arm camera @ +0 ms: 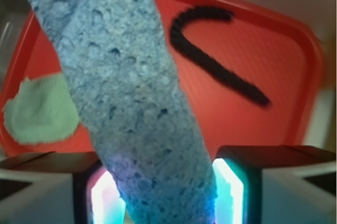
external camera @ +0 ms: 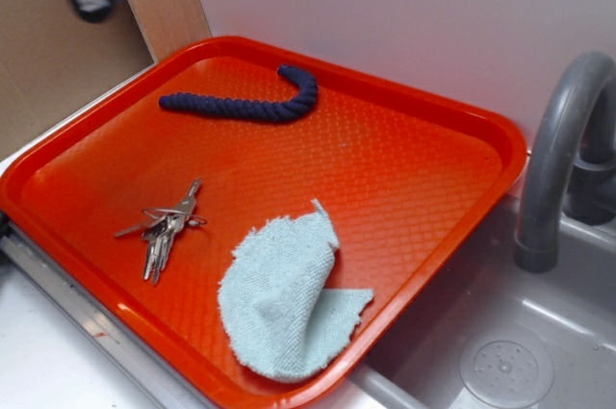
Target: Grab the blue sponge.
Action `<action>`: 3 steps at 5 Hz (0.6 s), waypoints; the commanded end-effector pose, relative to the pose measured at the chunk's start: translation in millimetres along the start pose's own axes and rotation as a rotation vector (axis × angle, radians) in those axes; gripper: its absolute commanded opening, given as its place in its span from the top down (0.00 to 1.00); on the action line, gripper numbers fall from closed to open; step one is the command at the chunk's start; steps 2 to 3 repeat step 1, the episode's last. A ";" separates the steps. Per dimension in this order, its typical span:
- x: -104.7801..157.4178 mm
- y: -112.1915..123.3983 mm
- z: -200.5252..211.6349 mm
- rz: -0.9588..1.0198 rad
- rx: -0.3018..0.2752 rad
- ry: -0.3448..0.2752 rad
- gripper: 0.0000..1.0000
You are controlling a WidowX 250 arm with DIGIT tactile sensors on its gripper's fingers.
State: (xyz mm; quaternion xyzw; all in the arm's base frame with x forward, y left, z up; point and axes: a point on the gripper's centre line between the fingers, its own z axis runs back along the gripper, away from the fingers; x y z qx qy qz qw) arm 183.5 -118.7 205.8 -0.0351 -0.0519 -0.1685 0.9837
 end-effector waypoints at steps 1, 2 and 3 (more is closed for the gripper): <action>-17.5 9.8 23.9 0.087 0.030 -0.055 1.00; -17.5 9.8 23.9 0.087 0.030 -0.055 1.00; -17.5 9.8 23.9 0.087 0.030 -0.055 1.00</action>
